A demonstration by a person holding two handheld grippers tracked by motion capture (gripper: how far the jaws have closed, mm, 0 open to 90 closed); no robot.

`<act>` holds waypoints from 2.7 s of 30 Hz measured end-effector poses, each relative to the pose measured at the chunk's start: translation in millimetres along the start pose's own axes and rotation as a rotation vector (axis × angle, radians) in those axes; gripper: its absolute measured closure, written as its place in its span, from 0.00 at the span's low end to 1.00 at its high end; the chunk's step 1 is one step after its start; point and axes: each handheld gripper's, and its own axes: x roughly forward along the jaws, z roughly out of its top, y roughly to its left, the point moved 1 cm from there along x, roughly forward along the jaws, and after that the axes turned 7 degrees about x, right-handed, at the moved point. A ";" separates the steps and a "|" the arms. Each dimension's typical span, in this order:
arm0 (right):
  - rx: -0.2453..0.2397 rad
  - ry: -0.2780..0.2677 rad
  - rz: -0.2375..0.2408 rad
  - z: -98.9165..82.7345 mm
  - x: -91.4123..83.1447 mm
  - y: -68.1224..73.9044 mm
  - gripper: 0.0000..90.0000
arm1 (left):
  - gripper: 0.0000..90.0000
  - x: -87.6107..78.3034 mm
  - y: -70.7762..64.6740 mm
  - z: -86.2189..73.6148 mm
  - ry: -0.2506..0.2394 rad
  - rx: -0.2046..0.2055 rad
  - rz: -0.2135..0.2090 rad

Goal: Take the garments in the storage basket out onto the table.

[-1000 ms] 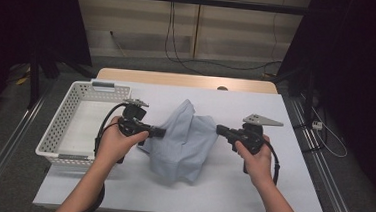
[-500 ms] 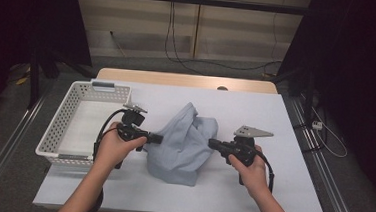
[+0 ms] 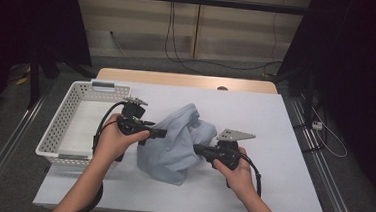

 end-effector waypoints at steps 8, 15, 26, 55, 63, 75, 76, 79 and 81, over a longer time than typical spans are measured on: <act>-0.022 0.025 0.023 -2.6 10.8 10.3 1.00 | 0.35 5.1 -5.2 22.7 -0.021 0.047 0.016; -0.022 0.023 0.032 -2.1 14.8 14.0 1.00 | 0.36 11.8 -10.4 34.1 -0.041 0.064 0.000; -0.041 0.049 0.033 -7.4 14.6 16.0 1.00 | 0.84 17.0 -7.6 25.7 0.002 -0.003 -0.039; 0.064 -0.039 -0.213 37.9 -2.8 -39.5 0.39 | 0.91 9.9 3.2 -5.1 0.072 -0.028 -0.045; 0.064 0.058 -0.165 30.4 9.7 -40.8 0.85 | 0.91 8.4 3.5 -9.6 0.078 -0.028 -0.041; 0.012 -0.064 -0.214 49.0 -39.8 -42.5 0.91 | 0.91 4.7 0.9 -6.7 0.046 -0.032 -0.049; 0.009 -0.083 -0.222 51.8 -45.0 -42.1 0.91 | 0.91 4.7 0.1 -6.0 0.049 -0.028 -0.050; -0.005 -0.127 -0.251 56.5 -58.0 -42.8 0.91 | 0.91 4.7 -0.6 -5.2 0.039 -0.031 -0.058; 0.013 -0.149 -0.232 56.8 -65.5 -45.0 0.91 | 0.91 6.2 -0.4 -6.3 0.049 -0.030 -0.062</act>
